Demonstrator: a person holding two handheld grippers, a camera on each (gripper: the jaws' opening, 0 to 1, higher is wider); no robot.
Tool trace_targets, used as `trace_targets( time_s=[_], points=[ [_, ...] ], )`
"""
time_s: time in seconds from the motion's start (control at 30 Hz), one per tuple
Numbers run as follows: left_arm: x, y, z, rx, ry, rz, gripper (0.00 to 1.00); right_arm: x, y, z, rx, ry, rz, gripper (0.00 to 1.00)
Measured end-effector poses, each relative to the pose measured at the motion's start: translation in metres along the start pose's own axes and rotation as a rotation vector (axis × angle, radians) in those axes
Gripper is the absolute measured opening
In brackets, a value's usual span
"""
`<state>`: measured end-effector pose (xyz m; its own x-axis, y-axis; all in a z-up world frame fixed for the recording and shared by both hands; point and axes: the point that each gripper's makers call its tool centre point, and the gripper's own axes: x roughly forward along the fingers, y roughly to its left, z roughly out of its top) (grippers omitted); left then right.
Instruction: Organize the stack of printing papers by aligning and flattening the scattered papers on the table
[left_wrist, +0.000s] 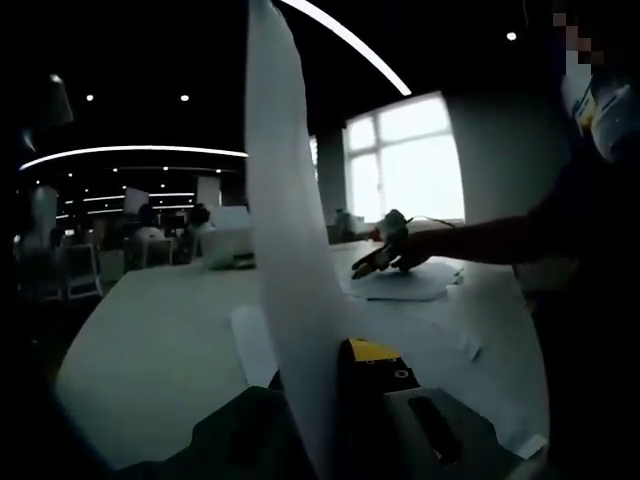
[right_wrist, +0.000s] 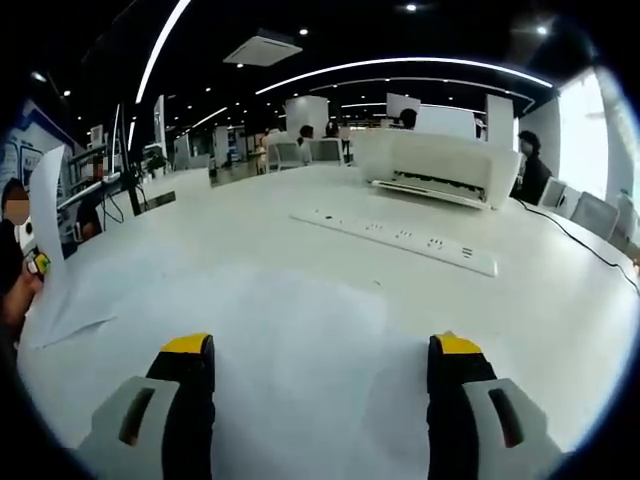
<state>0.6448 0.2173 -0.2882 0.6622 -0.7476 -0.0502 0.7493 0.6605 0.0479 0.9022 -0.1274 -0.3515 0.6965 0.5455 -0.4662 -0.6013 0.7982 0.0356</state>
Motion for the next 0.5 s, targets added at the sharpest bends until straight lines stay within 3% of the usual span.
trace_targets(
  time_s=[0.5],
  points=[
    [-0.0006,0.0,0.0022,-0.002,-0.01,-0.001,0.06,0.0043,-0.0026,0.0008,-0.005,0.0,-0.002,0.83]
  ],
)
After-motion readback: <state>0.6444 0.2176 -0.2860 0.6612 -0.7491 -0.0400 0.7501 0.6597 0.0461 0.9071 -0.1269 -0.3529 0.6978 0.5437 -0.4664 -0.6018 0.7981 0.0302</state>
